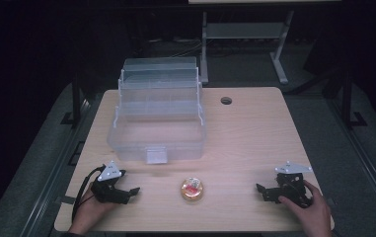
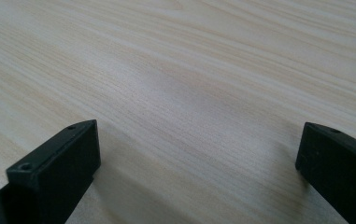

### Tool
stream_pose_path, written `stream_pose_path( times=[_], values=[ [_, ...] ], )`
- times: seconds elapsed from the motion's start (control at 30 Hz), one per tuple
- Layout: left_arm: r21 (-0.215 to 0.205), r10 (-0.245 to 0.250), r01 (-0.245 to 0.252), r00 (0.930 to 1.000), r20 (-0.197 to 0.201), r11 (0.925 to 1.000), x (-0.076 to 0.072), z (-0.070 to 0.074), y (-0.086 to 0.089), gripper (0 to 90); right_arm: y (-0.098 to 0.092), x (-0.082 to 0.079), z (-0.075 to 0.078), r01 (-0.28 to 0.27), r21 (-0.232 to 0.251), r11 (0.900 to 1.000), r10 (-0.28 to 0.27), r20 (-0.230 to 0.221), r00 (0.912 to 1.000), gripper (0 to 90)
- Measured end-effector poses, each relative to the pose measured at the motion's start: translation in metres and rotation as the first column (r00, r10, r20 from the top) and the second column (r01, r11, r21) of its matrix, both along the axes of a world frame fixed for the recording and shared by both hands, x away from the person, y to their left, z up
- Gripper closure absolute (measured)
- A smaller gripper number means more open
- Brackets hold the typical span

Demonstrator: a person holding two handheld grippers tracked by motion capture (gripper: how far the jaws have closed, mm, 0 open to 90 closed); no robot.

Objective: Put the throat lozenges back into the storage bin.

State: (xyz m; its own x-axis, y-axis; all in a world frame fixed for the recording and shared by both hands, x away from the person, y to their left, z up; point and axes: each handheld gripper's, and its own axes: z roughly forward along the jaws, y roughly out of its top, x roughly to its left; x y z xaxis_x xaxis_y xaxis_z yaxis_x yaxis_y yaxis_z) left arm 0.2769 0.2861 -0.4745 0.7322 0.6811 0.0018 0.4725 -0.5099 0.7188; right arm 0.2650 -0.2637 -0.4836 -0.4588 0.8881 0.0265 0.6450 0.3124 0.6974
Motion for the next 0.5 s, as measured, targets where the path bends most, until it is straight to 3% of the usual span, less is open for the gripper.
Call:
stream_pose_path(
  times=[0.17,0.33,0.5],
  values=[
    [0.0,-0.001,0.001,1.0,-0.003,1.0,-0.0006,0.0002,0.0003,12.1,0.0,0.0,0.0,0.0,0.0,1.0,0.0,0.0,1.0,0.0],
    [0.026,0.001,-0.001,0.9997,-0.023,0.9996,-0.0009,0.0037,-0.0003,13.9,0.0,0.0001,0.0,0.0,0.0,1.0,0.0,0.0,1.0,0.0],
    [0.01,-0.007,0.007,0.9991,-0.041,0.9999,-0.0026,0.0092,-0.0019,14.0,0.0,0.0,0.0,0.0,0.0,1.0,0.0,0.0,1.0,0.0]
  ],
)
